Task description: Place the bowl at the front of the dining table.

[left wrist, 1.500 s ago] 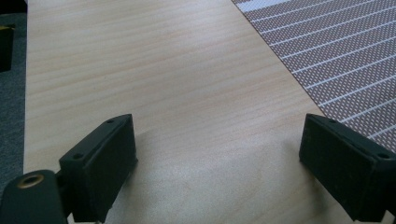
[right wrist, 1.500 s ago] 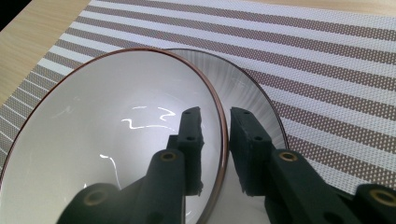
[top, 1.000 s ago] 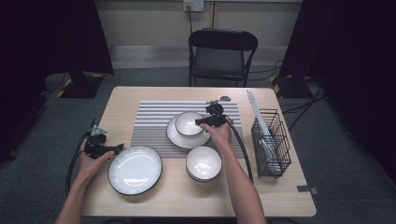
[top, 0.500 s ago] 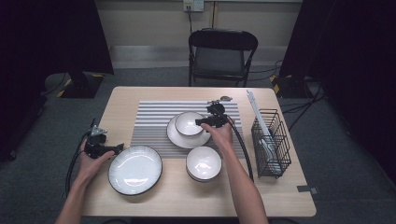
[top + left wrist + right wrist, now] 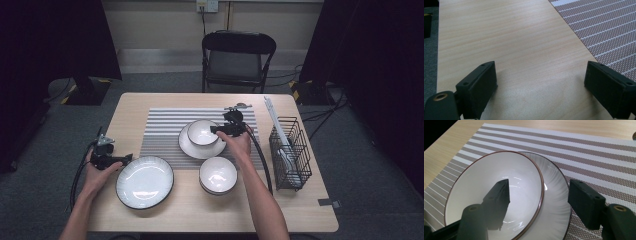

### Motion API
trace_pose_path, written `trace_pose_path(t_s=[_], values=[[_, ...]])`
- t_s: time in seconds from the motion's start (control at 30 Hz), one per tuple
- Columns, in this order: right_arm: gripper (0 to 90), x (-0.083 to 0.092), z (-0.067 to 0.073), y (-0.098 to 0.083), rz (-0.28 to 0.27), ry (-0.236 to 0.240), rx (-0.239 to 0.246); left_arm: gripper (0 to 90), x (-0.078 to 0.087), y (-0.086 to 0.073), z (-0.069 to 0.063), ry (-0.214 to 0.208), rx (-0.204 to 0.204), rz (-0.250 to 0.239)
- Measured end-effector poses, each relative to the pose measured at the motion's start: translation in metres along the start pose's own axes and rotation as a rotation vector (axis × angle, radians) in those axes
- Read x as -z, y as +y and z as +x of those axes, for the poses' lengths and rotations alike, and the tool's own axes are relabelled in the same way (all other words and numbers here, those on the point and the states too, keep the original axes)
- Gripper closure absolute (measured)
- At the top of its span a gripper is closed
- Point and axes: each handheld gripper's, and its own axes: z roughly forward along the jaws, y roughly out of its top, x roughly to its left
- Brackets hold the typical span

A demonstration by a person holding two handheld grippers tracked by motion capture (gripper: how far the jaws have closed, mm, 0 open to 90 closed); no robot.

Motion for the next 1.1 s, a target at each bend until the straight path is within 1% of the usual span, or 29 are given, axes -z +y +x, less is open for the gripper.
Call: trace_pose_path(t_s=[0.1,0.23,0.37,0.57,0.63,0.67,0.7,0.83,0.9,1.1], values=[[34.4,0.003,0.002,0.001,-0.008,0.003,0.007,10.4,0.000,0.000,0.000,0.000,0.000,0.000],[35.9,0.009,0.005,0.002,-0.037,0.001,0.013,10.4,0.000,0.000,0.000,0.000,0.000,0.000],[37.1,0.017,0.007,0.004,-0.067,0.012,0.010,10.4,0.000,0.000,0.000,0.000,0.000,0.000],[39.1,0.029,0.010,0.004,-0.105,0.005,0.035,10.4,0.000,0.000,0.000,0.000,0.000,0.000],[39.4,0.033,0.011,0.004,-0.118,0.015,0.032,10.4,0.000,0.000,0.000,0.000,0.000,0.000],[41.0,0.034,0.012,0.004,-0.121,0.020,0.034,10.4,0.000,0.000,0.000,0.001,-0.001,0.000],[41.3,0.036,0.013,0.003,-0.124,0.015,0.044,10.4,0.000,0.000,0.000,0.000,0.000,0.000],[41.2,0.041,0.016,0.002,-0.131,0.001,0.060,10.4,0.000,0.000,0.000,0.000,0.000,0.000],[40.6,0.043,0.017,0.001,-0.138,0.016,0.051,10.4,0.000,0.000,0.000,0.000,0.000,0.000],[40.2,0.048,0.020,-0.004,-0.140,0.027,0.058,10.4,0.000,0.000,0.000,0.000,0.000,0.000]])
